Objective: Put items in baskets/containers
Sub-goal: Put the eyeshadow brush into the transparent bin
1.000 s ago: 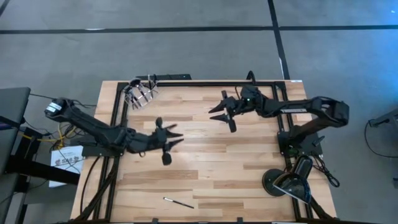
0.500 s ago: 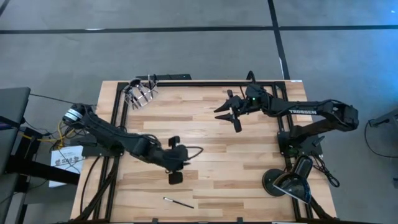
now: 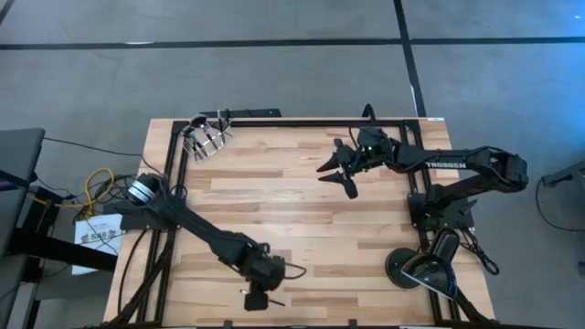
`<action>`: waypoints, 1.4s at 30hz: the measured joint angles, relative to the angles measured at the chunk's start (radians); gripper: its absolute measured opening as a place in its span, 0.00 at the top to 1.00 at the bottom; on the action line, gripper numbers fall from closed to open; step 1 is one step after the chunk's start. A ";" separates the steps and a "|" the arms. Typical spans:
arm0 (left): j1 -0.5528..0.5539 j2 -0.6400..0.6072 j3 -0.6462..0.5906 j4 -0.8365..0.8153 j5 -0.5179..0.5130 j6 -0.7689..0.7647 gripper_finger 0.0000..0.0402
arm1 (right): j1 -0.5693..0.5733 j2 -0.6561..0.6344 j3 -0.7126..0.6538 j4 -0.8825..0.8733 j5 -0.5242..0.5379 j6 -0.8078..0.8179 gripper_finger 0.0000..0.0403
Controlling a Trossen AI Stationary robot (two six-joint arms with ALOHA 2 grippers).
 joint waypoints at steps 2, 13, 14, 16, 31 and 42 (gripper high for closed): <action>-0.014 0.026 0.015 -0.004 0.042 -0.046 0.82 | 0.011 0.000 0.000 -0.004 0.001 0.000 0.70; -0.122 0.138 0.025 -0.007 0.070 -0.187 0.82 | 0.072 0.001 0.000 -0.014 0.027 0.008 0.70; -0.125 0.156 0.025 -0.010 0.068 -0.187 0.82 | 0.077 0.001 0.000 -0.014 0.031 0.009 0.70; -0.127 0.190 0.024 -0.015 0.050 -0.186 0.82 | 0.085 0.001 0.000 -0.014 0.032 0.008 0.70; -0.123 0.084 0.023 -0.125 -0.195 -0.123 0.82 | 0.147 0.001 0.000 -0.014 0.058 0.016 0.70; -0.098 0.065 -0.035 -0.138 -0.233 0.170 0.82 | 0.156 0.001 0.000 -0.031 0.059 0.015 0.70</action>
